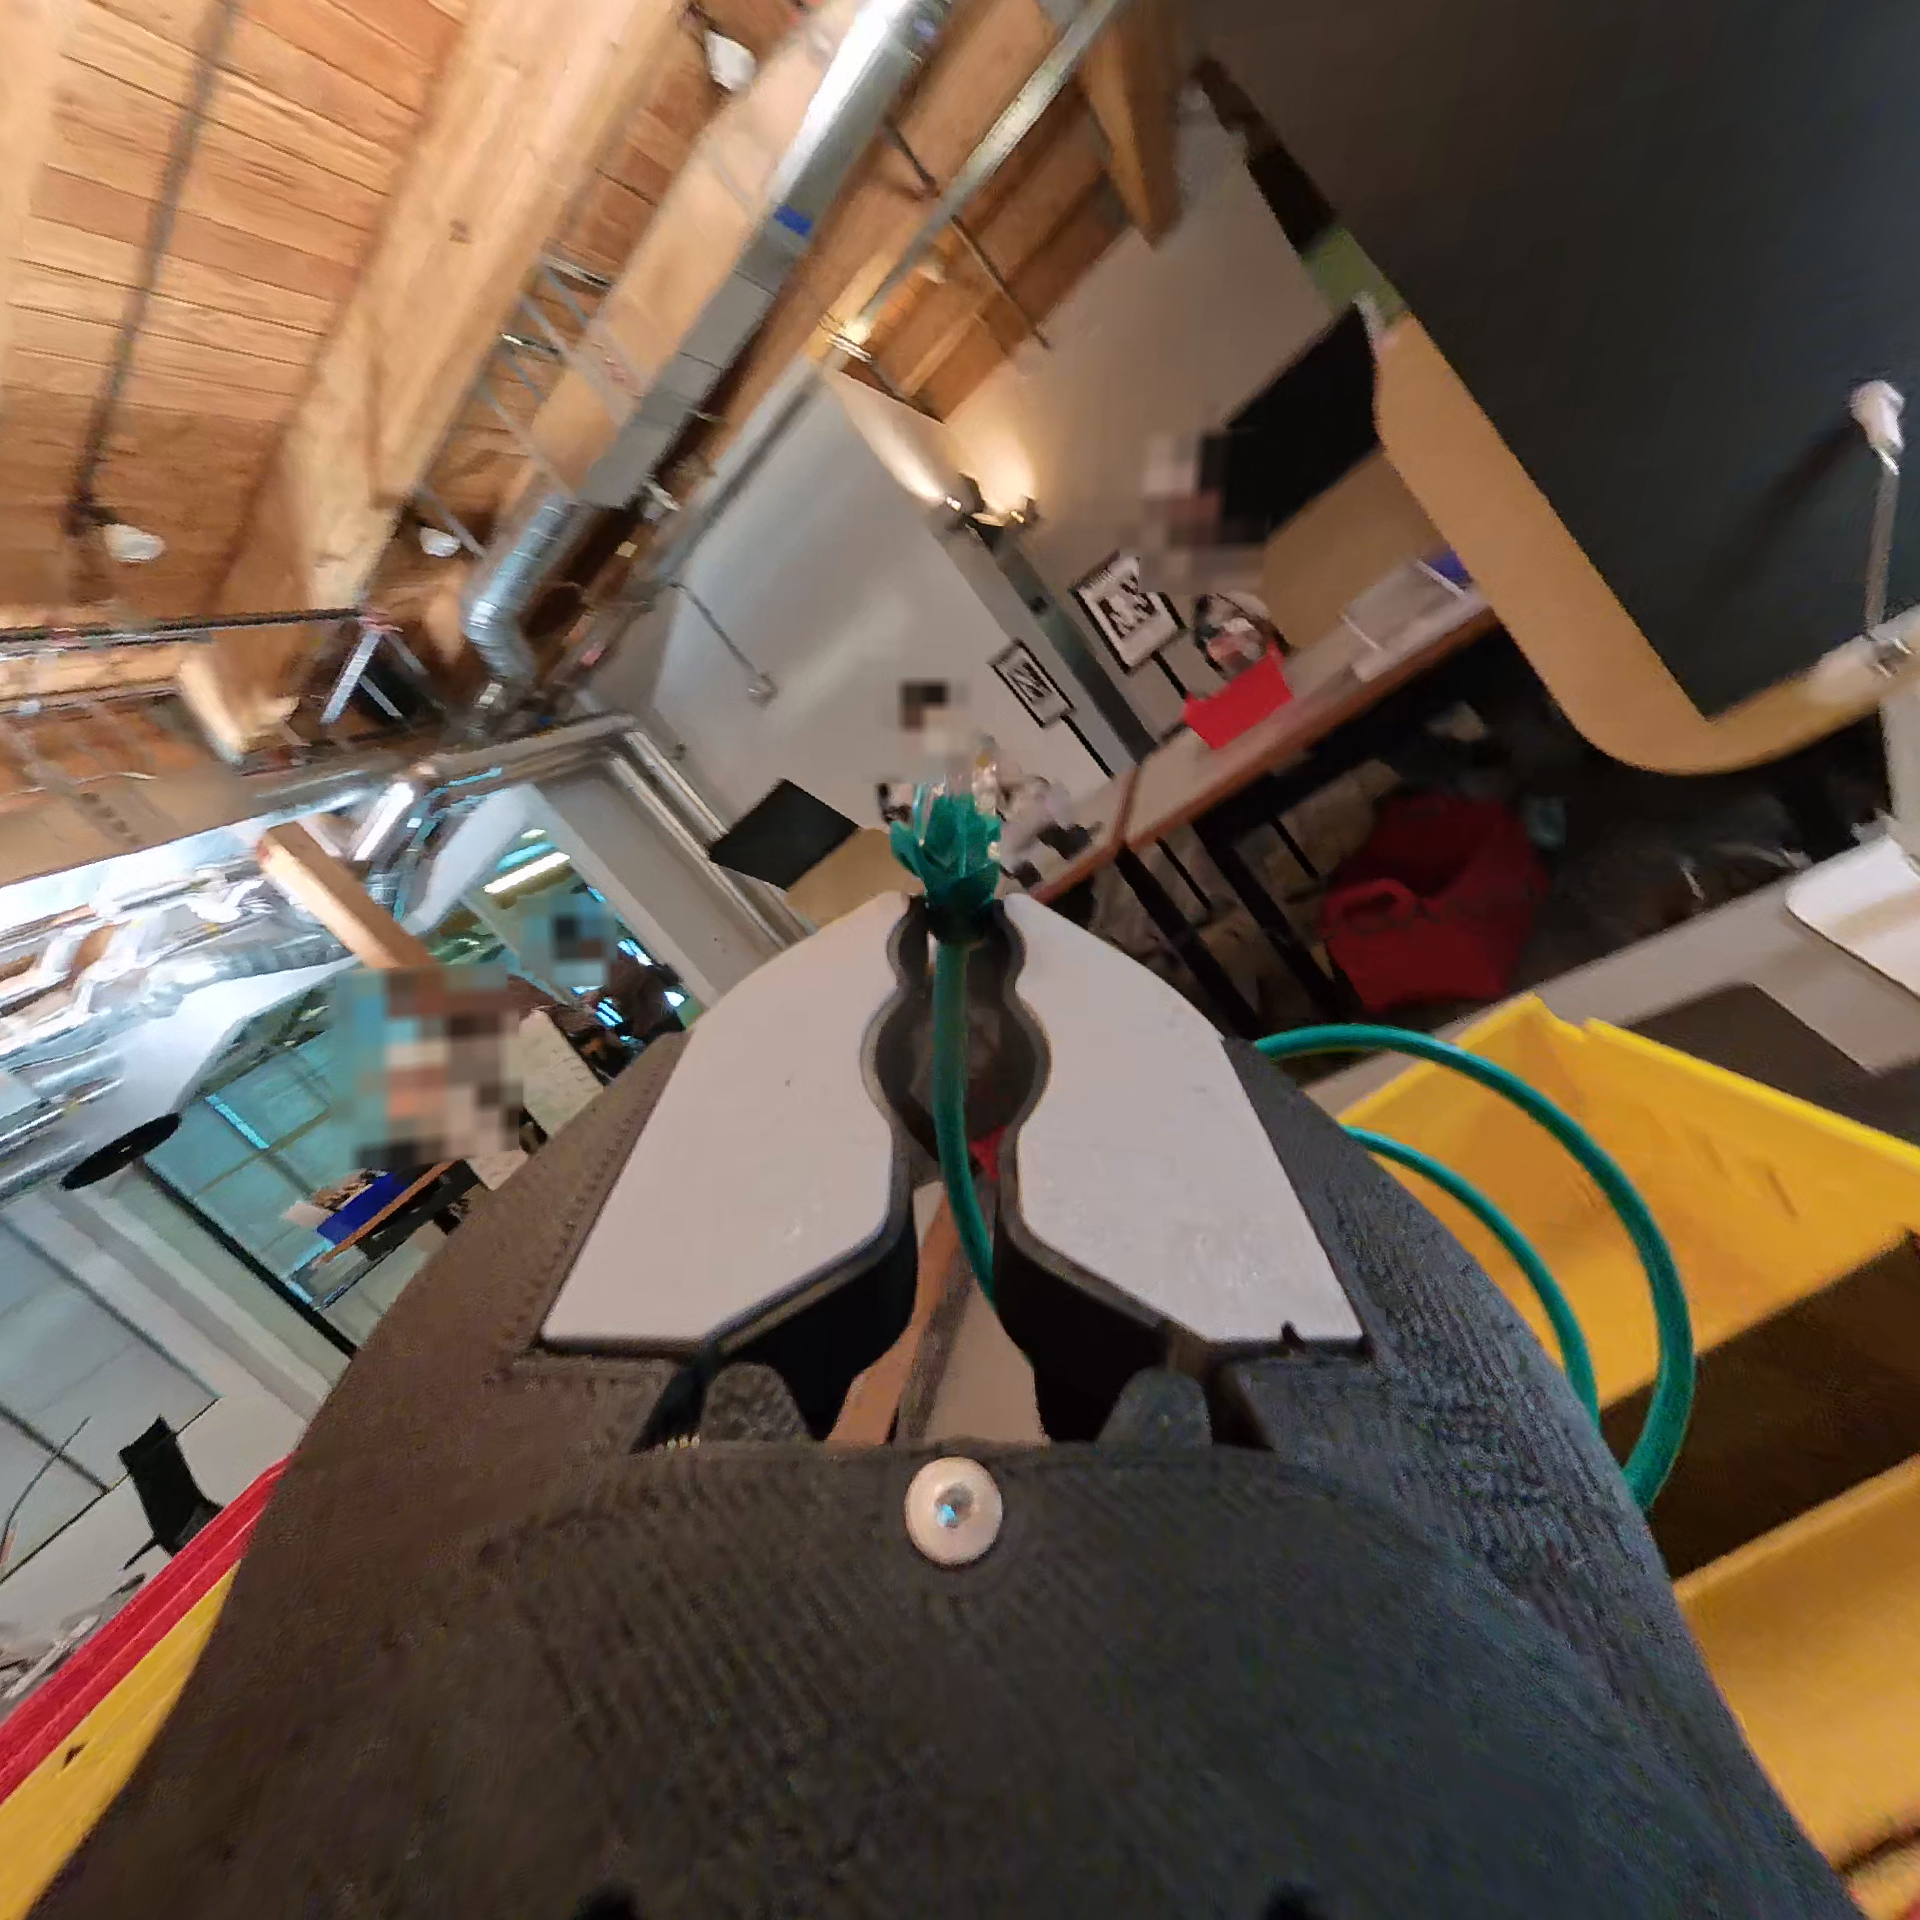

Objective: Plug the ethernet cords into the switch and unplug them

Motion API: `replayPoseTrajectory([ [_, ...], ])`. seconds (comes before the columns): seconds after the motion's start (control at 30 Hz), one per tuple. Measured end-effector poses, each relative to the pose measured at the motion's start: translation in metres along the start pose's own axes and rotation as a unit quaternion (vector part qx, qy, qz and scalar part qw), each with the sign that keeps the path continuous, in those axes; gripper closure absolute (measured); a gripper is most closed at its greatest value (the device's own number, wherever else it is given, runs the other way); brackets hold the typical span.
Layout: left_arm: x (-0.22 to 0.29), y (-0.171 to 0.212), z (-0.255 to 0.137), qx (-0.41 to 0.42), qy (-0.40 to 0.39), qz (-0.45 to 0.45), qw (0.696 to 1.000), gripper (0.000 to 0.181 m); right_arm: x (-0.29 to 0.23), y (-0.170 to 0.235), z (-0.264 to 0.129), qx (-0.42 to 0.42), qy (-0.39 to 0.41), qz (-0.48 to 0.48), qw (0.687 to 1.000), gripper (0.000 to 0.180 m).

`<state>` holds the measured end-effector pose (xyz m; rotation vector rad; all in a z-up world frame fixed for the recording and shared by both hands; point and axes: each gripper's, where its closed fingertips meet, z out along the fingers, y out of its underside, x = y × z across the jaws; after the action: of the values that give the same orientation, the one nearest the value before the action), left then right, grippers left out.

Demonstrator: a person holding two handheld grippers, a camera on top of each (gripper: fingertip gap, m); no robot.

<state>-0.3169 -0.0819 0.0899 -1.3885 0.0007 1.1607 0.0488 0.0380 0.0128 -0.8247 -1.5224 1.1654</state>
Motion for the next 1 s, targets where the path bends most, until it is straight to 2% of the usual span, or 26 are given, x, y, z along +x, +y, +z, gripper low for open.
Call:
replayPoseTrajectory([
  [0.1, -0.021, -0.02, -0.014, 0.036, -0.019, -0.022, 0.999, 0.17, -0.001, 0.002, 0.001, -0.003, -0.002, 0.001, 1.0, 0.154],
  [0.2, -0.024, -0.047, -0.03, 0.072, 0.004, -0.044, 0.996, 0.17, -0.002, 0.003, 0.003, -0.005, -0.004, 0.0, 1.0, 0.154],
  [0.3, -0.007, -0.081, -0.047, 0.121, 0.069, -0.067, 0.988, 0.171, -0.001, 0.005, 0.004, -0.008, -0.005, 0.003, 1.0, 0.154],
  [0.43, 0.043, -0.12, -0.075, 0.167, 0.234, -0.094, 0.953, 0.171, -0.001, 0.005, 0.003, -0.007, -0.002, 0.003, 1.0, 0.154],
  [0.5, 0.066, -0.128, -0.081, 0.167, 0.285, -0.097, 0.939, 0.171, -0.001, 0.003, 0.003, -0.004, -0.003, 0.003, 1.0, 0.154],
  [0.67, 0.117, -0.121, -0.078, 0.128, 0.349, -0.074, 0.925, 0.171, -0.001, 0.001, 0.0, -0.004, 0.001, -0.002, 1.0, 0.154],
  [0.8, 0.185, -0.122, -0.108, 0.082, 0.502, -0.083, 0.857, 0.17, 0.003, -0.002, -0.004, 0.002, 0.007, 0.001, 1.0, 0.154],
  [0.87, 0.228, -0.115, -0.132, 0.035, 0.592, -0.073, 0.802, 0.17, 0.005, -0.001, -0.005, 0.002, 0.01, 0.002, 1.0, 0.154],
  [0.93, 0.265, -0.107, -0.152, -0.003, 0.653, -0.071, 0.754, 0.162, 0.006, -0.002, -0.006, 0.004, 0.011, 0.002, 1.0, 0.154],
  [0.97, 0.281, -0.1, -0.158, -0.023, 0.671, -0.061, 0.738, 0.157, 0.006, -0.003, -0.007, 0.004, 0.012, 0.001, 1.0, 0.154],
  [1.0, 0.292, -0.092, -0.158, -0.037, 0.672, -0.047, 0.738, 0.153, 0.006, -0.003, -0.008, 0.004, 0.013, 0.0, 1.0, 0.154],
])
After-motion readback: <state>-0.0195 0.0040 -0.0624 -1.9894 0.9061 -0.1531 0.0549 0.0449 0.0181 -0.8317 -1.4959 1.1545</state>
